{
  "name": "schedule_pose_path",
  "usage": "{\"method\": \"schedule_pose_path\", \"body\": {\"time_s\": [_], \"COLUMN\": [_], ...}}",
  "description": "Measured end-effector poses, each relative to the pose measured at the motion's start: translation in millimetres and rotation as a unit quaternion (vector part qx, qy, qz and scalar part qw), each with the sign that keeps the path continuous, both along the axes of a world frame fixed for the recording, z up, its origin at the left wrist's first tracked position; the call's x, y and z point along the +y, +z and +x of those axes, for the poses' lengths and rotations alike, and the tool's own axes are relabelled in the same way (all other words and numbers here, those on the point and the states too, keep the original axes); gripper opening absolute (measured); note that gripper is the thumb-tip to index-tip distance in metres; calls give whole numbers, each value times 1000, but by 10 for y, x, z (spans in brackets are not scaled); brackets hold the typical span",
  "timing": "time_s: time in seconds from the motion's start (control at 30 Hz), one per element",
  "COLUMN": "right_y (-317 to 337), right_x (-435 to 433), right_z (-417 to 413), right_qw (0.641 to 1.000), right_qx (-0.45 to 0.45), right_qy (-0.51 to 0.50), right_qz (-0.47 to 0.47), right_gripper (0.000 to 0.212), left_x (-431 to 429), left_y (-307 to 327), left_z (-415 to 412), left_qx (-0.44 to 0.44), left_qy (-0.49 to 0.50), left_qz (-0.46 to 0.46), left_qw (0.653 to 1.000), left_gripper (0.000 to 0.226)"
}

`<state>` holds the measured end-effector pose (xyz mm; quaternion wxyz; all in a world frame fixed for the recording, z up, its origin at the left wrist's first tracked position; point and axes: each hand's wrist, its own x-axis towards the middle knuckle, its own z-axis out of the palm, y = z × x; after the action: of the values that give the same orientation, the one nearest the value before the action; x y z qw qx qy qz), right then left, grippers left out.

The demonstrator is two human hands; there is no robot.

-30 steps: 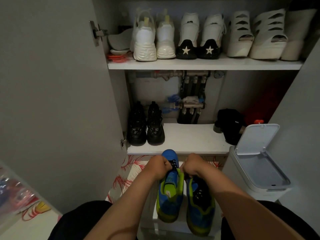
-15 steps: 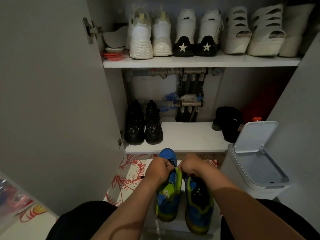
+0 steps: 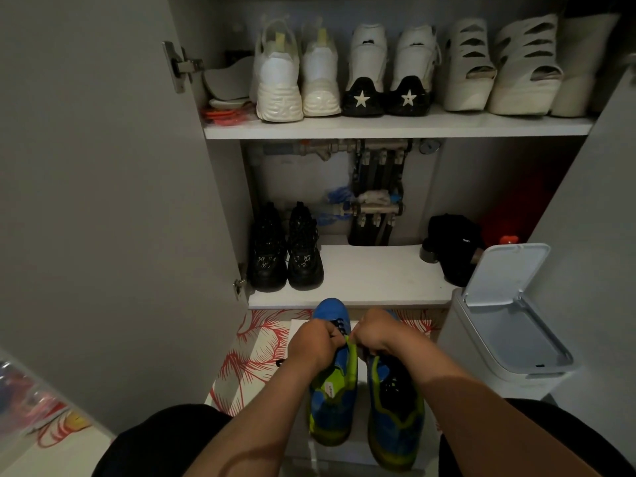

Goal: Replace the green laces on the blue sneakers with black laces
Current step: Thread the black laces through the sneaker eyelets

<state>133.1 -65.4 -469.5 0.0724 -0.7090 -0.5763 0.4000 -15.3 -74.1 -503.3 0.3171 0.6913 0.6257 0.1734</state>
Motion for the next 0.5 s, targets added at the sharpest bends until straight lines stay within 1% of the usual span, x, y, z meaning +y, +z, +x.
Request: {"method": "schedule_pose_path", "body": {"time_s": [0.07,0.13,0.27,0.3,0.43,0.5], "right_y": [-9,-29,-18,-13,-21,-17], "right_x": [-3,-11,-34,-38,-52,-41], "right_z": [14,38,51,51,69,122], "right_qw": [1000,998,993,992,986,983], "right_qx": [-7,-30,-70,-78,-112,-127], "right_qy": [10,35,66,69,94,70], "right_qz": [23,51,68,74,86,111], "right_gripper": [17,22,21,21,20,19], "left_x": [-5,-1,25,33,62,78], "left_y": [-11,-27,-19,-9,47,84], "left_z": [1,-2,-31,-42,-87,-120], "left_qx": [-3,-8,-29,-24,40,90], "left_qy": [2,5,-11,-23,-45,-50], "left_qz": [6,12,0,-4,6,21], "left_qw": [1000,1000,1000,999,998,994], "left_gripper": [20,19,10,13,20,24]}}
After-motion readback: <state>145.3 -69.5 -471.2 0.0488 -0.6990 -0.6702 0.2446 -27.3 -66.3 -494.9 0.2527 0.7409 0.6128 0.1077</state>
